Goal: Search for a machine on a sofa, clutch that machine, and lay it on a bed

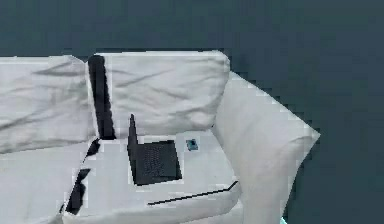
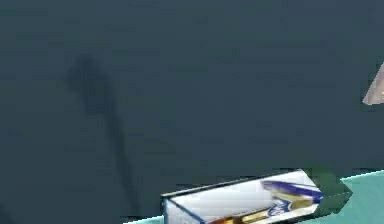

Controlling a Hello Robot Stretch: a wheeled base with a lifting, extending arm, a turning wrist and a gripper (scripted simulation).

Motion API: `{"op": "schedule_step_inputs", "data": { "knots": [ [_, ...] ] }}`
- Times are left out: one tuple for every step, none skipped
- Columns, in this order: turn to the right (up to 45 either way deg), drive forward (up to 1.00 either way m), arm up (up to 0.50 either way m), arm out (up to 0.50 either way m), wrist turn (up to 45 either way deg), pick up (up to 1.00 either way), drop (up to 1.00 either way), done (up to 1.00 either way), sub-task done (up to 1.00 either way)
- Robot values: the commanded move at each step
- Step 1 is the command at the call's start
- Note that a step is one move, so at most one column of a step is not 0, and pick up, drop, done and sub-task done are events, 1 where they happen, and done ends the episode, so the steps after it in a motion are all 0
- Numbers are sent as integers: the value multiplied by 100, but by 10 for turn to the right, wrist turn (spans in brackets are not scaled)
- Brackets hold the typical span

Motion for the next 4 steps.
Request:
{"op": "schedule_step_inputs", "data": {
  "knots": [
    [-120,0,0,0,0,0,0,0,0],
    [0,10,0,0,0,0,0,0,0],
    [-450,0,0,0,0,0,0,0,0],
    [-390,0,0,0,0,0,0,0,0]
  ]
}}
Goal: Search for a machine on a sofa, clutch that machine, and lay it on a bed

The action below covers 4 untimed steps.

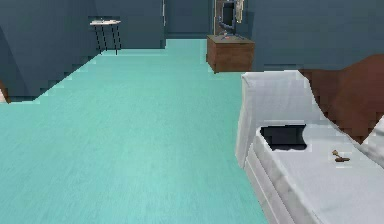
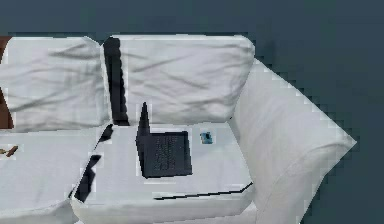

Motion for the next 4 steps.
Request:
{"op": "schedule_step_inputs", "data": {
  "knots": [
    [0,0,50,0,0,0,0,0,0],
    [0,0,14,0,0,0,0,0,0],
    [0,0,0,48,0,0,0,0,0],
    [0,0,0,0,450,0,0,0,0]
  ]
}}
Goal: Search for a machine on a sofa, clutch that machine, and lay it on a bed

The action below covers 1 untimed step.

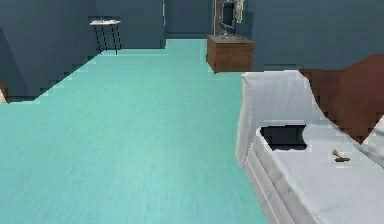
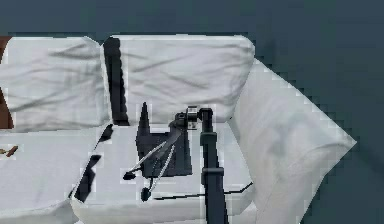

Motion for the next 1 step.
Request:
{"op": "schedule_step_inputs", "data": {
  "knots": [
    [0,0,0,0,450,0,0,0,0]
  ]
}}
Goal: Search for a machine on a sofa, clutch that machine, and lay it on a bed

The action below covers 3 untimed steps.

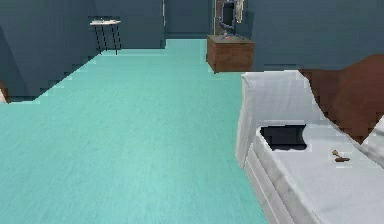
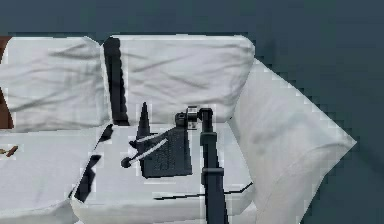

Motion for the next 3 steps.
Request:
{"op": "schedule_step_inputs", "data": {
  "knots": [
    [0,0,0,0,450,0,0,0,0],
    [0,0,0,0,150,0,0,0,0],
    [0,0,-30,0,0,0,0,0,0]
  ]
}}
